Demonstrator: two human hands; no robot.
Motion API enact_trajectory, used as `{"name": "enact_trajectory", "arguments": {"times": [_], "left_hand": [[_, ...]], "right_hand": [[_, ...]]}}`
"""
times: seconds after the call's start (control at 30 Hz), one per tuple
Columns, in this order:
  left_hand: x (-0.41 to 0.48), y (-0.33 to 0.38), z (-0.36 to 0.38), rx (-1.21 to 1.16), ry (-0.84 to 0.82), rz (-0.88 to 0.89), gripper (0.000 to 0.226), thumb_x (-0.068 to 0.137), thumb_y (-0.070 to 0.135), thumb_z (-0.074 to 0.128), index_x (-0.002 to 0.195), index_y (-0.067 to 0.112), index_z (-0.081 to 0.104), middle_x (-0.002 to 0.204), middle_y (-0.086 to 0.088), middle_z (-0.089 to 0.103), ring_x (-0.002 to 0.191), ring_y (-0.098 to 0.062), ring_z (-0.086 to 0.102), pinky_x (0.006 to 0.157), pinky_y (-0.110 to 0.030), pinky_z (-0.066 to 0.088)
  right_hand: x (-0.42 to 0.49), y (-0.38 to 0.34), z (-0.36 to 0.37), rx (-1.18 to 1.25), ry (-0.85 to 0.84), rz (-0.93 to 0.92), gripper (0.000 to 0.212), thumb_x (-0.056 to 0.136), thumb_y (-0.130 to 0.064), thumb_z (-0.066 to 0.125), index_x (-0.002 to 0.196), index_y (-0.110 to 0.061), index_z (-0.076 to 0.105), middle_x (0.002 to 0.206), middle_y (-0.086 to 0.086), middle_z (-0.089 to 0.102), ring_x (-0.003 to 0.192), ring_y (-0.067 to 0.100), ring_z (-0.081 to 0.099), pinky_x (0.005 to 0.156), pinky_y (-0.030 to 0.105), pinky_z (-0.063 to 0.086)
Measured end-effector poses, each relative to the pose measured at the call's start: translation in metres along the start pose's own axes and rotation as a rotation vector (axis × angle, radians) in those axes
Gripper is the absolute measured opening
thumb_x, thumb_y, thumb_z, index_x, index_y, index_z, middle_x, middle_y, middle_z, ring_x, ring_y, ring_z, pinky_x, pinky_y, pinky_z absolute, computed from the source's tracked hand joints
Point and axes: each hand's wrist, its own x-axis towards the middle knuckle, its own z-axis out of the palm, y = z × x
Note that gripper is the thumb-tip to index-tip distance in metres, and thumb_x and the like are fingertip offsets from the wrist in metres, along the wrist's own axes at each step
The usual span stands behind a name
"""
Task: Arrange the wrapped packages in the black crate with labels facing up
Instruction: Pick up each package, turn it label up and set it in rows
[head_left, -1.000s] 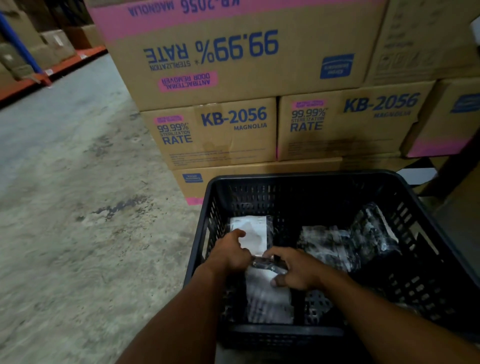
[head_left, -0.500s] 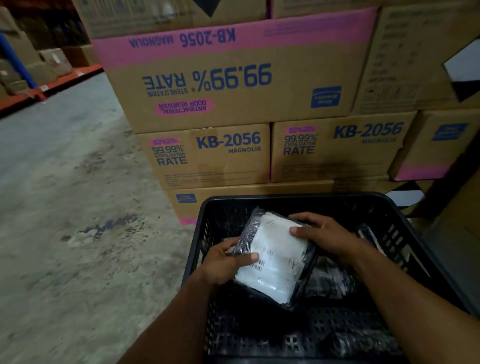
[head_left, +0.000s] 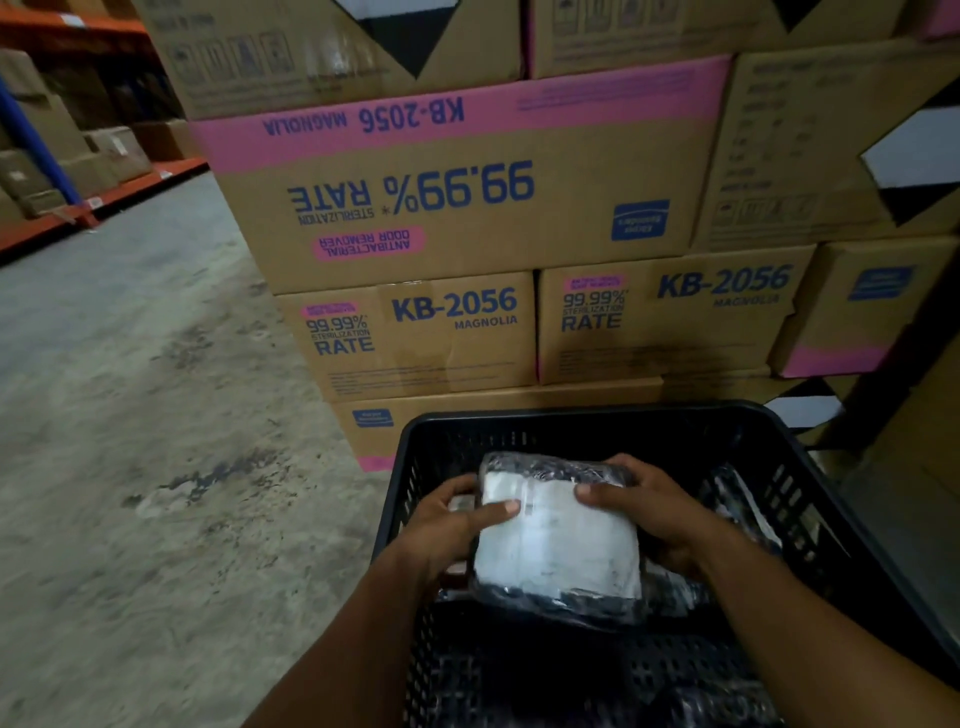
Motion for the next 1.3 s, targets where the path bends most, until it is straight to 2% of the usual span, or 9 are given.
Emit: {"name": "enact_trajectory", "arguments": {"times": [0.1, 0.23, 0.37, 0.53, 0.73, 0.97, 1.07, 1.2, 1.3], "left_hand": [[-0.005, -0.005, -0.004, 0.015, -0.044, -0.052, 0.049, 0.066, 0.028, 0.093, 0.110, 0.035, 0.074, 0.113, -0.008, 0.077, 0.092, -0.034, 0.077, 0.072, -0.054, 0.063], [-0.001, 0.003, -0.007, 0.022, -0.055, 0.030, 0.036, 0.075, 0.034, 0.085, 0.111, 0.036, 0.077, 0.106, -0.002, 0.080, 0.102, -0.029, 0.074, 0.097, -0.052, 0.057], [0.002, 0.004, -0.001, 0.100, 0.057, 0.170, 0.031, 0.087, 0.026, 0.077, 0.117, 0.018, 0.076, 0.110, -0.007, 0.079, 0.101, -0.023, 0.074, 0.095, -0.038, 0.058], [-0.002, 0.008, -0.012, 0.904, 0.613, 0.608, 0.043, 0.089, 0.037, 0.062, 0.129, 0.023, 0.067, 0.127, -0.001, 0.070, 0.120, -0.023, 0.060, 0.100, -0.040, 0.049], [-0.002, -0.021, -0.042, 1.230, 0.374, 0.401, 0.071, 0.090, 0.047, 0.052, 0.155, 0.029, 0.031, 0.169, 0.001, 0.015, 0.151, -0.027, 0.023, 0.119, -0.046, 0.030], [0.008, -0.025, -0.026, 1.590, 0.352, 0.461, 0.072, 0.093, 0.039, 0.035, 0.160, 0.025, 0.010, 0.170, -0.011, 0.005, 0.156, -0.031, -0.008, 0.125, -0.051, -0.002], [0.019, -0.025, -0.016, 1.609, 0.362, 0.467, 0.071, 0.092, 0.033, 0.029, 0.160, 0.023, 0.011, 0.170, -0.011, 0.008, 0.157, -0.029, -0.007, 0.125, -0.050, -0.005], [0.044, -0.041, -0.002, 1.494, 0.288, 0.494, 0.070, 0.093, 0.042, 0.021, 0.160, 0.025, 0.010, 0.170, -0.011, 0.006, 0.157, -0.028, -0.005, 0.124, -0.044, -0.009], [0.060, -0.068, 0.014, 1.381, 0.177, 0.438, 0.070, 0.097, 0.056, 0.021, 0.160, 0.034, 0.001, 0.171, -0.007, -0.005, 0.157, -0.027, -0.009, 0.124, -0.045, -0.003]], "right_hand": [[-0.001, 0.008, -0.008, 0.078, 0.031, 0.048, 0.055, 0.042, -0.031, 0.094, 0.083, -0.012, 0.063, 0.079, 0.013, 0.074, 0.068, 0.030, 0.074, 0.057, 0.037, 0.056], [-0.002, 0.015, -0.014, 0.010, -0.048, 0.106, 0.049, 0.042, -0.038, 0.096, 0.056, -0.021, 0.053, 0.058, 0.004, 0.057, 0.053, 0.018, 0.060, 0.048, 0.028, 0.046], [-0.001, 0.017, 0.000, -0.040, -0.145, 0.146, 0.047, 0.051, -0.034, 0.094, 0.085, -0.016, 0.067, 0.087, 0.010, 0.075, 0.079, 0.030, 0.073, 0.062, 0.038, 0.057], [0.012, 0.026, 0.028, 0.019, 0.031, 0.073, 0.047, 0.075, -0.025, 0.083, 0.118, -0.021, 0.064, 0.105, 0.010, 0.076, 0.084, 0.027, 0.076, 0.062, 0.034, 0.060], [0.040, 0.062, 0.064, -0.091, 0.259, -0.008, 0.056, 0.081, -0.020, 0.079, 0.130, -0.014, 0.054, 0.115, 0.009, 0.067, 0.102, 0.027, 0.067, 0.085, 0.040, 0.058], [0.073, 0.088, 0.101, -0.618, 0.258, 0.162, 0.070, 0.095, -0.054, 0.044, 0.155, -0.027, 0.021, 0.159, 0.014, 0.029, 0.142, 0.043, 0.029, 0.115, 0.052, 0.030], [0.082, 0.090, 0.102, -0.554, 0.197, 0.246, 0.070, 0.096, -0.054, 0.037, 0.156, -0.030, 0.009, 0.164, 0.014, 0.014, 0.146, 0.043, 0.021, 0.117, 0.052, 0.027], [0.084, 0.086, 0.082, -0.376, 0.165, 0.195, 0.051, 0.101, -0.044, 0.036, 0.148, -0.025, 0.035, 0.151, 0.015, 0.043, 0.132, 0.034, 0.047, 0.109, 0.040, 0.040], [0.079, 0.093, 0.039, -0.626, 0.325, 0.140, 0.040, 0.098, -0.038, 0.046, 0.131, -0.016, 0.054, 0.133, 0.018, 0.060, 0.120, 0.034, 0.057, 0.101, 0.037, 0.045]]}}
